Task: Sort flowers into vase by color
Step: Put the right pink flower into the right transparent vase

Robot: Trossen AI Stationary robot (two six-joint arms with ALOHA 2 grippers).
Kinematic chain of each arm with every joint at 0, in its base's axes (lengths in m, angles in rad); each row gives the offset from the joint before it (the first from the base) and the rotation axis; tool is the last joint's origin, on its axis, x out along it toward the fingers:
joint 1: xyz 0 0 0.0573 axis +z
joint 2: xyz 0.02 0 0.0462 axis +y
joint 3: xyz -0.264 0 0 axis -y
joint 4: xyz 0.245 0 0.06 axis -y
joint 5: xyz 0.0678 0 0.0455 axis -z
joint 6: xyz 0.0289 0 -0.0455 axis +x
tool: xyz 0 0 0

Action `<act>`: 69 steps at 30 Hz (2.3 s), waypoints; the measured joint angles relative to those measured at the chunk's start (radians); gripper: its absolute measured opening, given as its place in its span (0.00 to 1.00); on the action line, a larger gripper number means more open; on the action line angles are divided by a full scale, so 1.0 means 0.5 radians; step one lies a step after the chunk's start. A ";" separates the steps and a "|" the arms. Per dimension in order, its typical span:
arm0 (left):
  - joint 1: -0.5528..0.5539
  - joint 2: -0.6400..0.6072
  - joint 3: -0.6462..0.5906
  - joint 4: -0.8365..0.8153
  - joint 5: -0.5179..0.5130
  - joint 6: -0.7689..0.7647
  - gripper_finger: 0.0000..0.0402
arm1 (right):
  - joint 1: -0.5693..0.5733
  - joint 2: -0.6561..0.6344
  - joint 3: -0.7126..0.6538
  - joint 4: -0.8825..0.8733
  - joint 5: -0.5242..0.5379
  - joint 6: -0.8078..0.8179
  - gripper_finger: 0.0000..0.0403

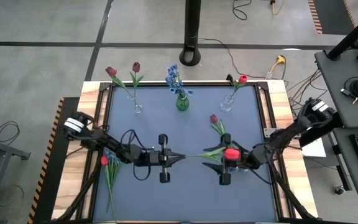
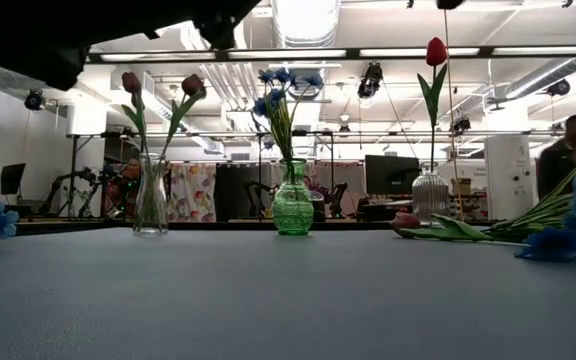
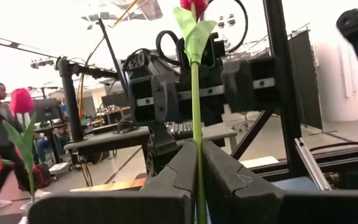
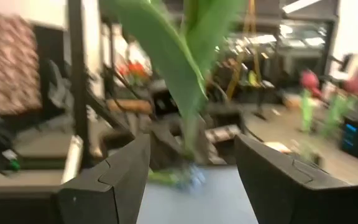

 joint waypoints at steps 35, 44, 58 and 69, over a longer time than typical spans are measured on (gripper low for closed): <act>-0.002 0.154 0.109 -0.072 -0.086 -0.180 0.32 | -0.052 0.238 0.155 0.267 0.001 -0.249 0.03; -0.009 0.029 -0.028 -0.432 -0.294 -0.354 0.49 | -0.149 -0.185 0.420 -1.416 0.317 0.449 0.03; -0.044 0.018 -0.102 -1.191 -0.466 -0.926 0.51 | -0.644 -0.550 1.059 -3.339 0.468 0.911 0.03; -0.044 0.027 -0.102 -1.194 -0.461 -0.912 0.51 | -1.117 -0.534 1.170 -3.364 0.459 0.621 0.03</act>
